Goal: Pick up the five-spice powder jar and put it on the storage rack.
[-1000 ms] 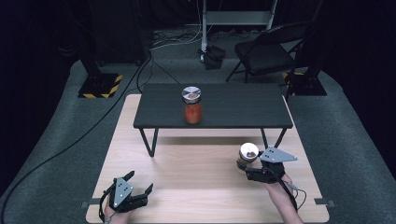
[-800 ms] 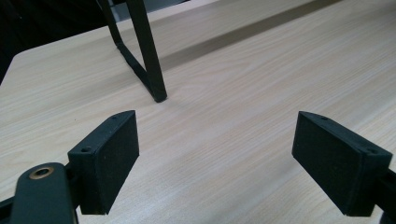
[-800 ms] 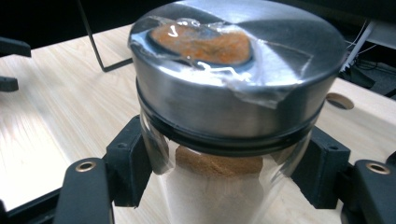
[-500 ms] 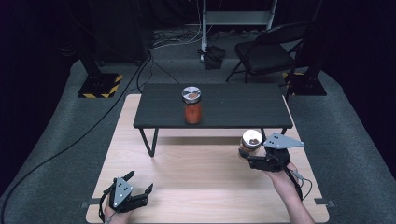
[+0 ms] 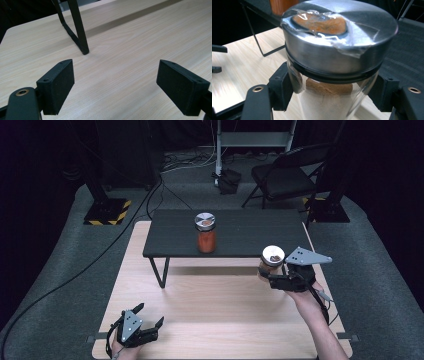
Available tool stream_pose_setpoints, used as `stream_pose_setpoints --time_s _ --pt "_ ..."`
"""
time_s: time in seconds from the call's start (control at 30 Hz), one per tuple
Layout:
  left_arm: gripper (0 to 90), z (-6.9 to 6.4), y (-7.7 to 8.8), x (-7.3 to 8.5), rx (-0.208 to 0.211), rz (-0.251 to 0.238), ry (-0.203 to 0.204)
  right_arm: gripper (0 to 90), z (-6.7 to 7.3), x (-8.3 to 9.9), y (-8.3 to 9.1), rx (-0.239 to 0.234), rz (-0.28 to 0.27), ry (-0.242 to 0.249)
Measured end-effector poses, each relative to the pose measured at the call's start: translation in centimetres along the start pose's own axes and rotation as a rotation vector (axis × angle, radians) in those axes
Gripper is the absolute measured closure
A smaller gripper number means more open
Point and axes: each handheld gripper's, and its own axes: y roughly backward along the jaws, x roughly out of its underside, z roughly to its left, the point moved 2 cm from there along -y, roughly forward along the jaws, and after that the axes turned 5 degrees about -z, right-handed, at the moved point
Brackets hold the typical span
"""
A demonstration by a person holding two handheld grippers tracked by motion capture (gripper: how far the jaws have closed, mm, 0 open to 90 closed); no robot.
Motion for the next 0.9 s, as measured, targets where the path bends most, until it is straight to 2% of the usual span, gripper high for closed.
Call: stream_pose_setpoints --time_s 0.2,0.5,0.9 --pt "14.3 0.0 0.0 0.0 0.001 0.0 0.001 30.1 -0.3 -1.4 0.3 0.016 -0.015 -0.003" --pt "14.4 0.0 0.0 0.0 0.002 0.0 -0.002 30.1 -1.4 -2.0 0.3 0.001 -0.04 -0.048" --pt "14.3 0.1 0.0 0.0 0.004 0.001 0.0 30.1 -1.7 -2.7 0.3 -0.001 -0.073 -0.053"
